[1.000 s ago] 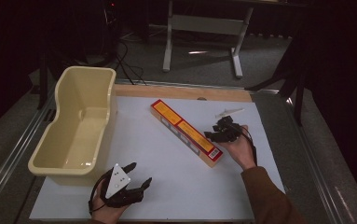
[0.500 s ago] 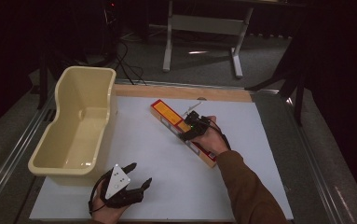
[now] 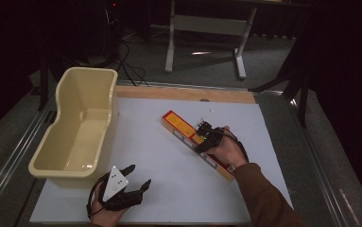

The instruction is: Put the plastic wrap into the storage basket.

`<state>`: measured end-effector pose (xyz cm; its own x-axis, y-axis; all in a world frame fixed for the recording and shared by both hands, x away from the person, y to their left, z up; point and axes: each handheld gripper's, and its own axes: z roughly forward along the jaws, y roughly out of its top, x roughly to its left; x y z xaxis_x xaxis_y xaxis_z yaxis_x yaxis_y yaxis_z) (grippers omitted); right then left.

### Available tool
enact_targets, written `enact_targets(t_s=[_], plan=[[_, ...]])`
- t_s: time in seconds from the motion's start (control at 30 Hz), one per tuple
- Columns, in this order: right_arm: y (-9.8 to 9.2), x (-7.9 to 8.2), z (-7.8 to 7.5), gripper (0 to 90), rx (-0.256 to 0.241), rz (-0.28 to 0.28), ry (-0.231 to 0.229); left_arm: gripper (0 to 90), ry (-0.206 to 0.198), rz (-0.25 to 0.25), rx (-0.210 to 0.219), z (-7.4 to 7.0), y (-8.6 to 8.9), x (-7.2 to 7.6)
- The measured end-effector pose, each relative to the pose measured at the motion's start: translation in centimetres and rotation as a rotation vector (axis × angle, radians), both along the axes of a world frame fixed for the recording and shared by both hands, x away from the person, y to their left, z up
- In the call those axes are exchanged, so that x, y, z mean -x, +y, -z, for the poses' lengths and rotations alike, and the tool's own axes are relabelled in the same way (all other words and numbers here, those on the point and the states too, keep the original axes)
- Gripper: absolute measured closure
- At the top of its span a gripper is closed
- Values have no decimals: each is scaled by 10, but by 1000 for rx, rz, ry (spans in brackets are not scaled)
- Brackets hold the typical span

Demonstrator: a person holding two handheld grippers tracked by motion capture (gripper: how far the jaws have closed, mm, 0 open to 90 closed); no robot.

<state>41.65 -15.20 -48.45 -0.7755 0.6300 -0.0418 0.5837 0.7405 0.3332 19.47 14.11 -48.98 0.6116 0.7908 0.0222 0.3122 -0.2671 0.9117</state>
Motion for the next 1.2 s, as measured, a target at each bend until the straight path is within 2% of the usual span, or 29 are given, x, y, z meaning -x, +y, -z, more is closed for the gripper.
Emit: enact_targets(t_s=[0.1,0.2,0.3,0.33,0.4,0.53,0.57,0.6,0.67,0.73,0.77,0.8,0.87,0.93,1.03,1.13,1.2], plan=[[-13,12,-1,383,19,-5,26,291,0,5,-7,1,-2,0],[-21,19,-4,377,70,-40,59,290,5,9,-10,2,-4,-1],[-17,18,-5,314,80,-63,48,290,9,15,-11,3,-6,-1],[-15,16,-6,304,68,-73,39,290,9,15,-11,3,-6,-1],[-7,10,-6,287,55,-89,50,290,7,20,-15,3,-7,-1],[1,1,-2,286,78,-97,67,290,4,21,-13,2,-6,-1],[7,-10,6,343,129,-94,144,290,3,19,-7,2,-5,-1],[9,-13,9,346,140,-87,182,290,2,18,-6,1,-4,-1],[10,-17,12,362,150,-85,210,290,2,14,-3,1,-3,-1],[12,-18,9,396,175,-44,227,291,3,12,-3,1,-3,-1],[14,-18,7,405,188,-5,240,291,2,12,-2,1,-3,-1],[14,-18,7,405,188,-5,240,291,2,13,-2,1,-3,-1],[13,-20,6,410,176,47,267,291,0,14,-3,1,-4,-1],[11,-21,6,412,135,86,312,291,3,15,-8,2,-4,-1],[9,-21,5,412,77,109,364,291,4,13,-4,2,-5,-2],[9,-20,-2,411,1,138,386,291,3,12,-7,2,-5,-2],[10,-20,-9,410,-52,160,382,291,3,9,-9,2,-5,-2]])
